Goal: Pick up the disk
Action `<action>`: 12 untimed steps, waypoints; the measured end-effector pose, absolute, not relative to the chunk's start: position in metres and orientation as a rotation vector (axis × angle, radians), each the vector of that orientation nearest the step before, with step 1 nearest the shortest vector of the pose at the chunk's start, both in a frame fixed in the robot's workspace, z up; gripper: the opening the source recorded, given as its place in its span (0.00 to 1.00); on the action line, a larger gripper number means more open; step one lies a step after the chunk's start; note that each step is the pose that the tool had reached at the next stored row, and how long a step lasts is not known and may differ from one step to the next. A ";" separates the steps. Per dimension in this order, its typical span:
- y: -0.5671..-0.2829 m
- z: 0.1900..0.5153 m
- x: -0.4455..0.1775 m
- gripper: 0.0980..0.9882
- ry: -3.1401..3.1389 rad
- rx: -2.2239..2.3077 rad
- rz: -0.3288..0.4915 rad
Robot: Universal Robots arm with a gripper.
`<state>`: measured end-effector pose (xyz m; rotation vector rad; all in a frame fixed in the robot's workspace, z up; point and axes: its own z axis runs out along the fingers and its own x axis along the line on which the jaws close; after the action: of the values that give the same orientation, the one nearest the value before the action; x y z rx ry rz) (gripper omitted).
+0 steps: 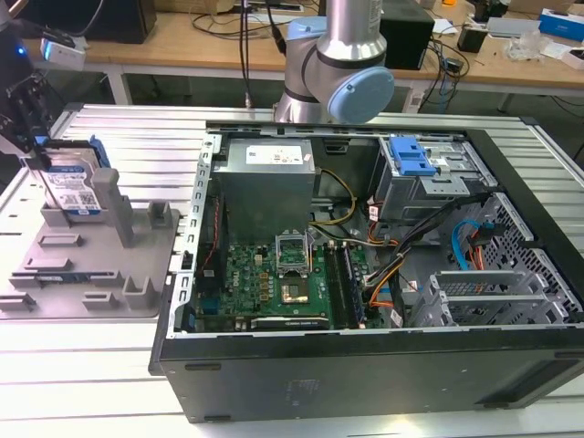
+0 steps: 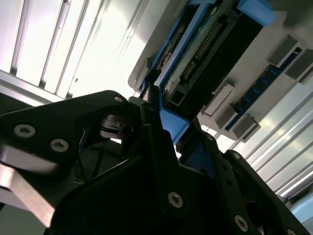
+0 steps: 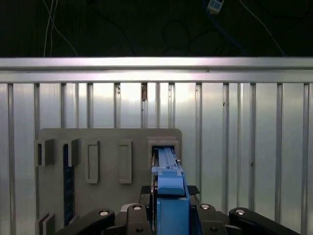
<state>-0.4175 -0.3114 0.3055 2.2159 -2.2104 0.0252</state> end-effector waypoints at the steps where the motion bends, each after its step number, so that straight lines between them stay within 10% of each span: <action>1: -0.311 0.308 -0.418 0.30 -2.211 2.217 0.024; 12: -0.312 0.348 -0.418 0.30 -2.224 2.229 0.017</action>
<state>-0.4177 -0.3117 0.3475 2.2288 -2.2237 0.0174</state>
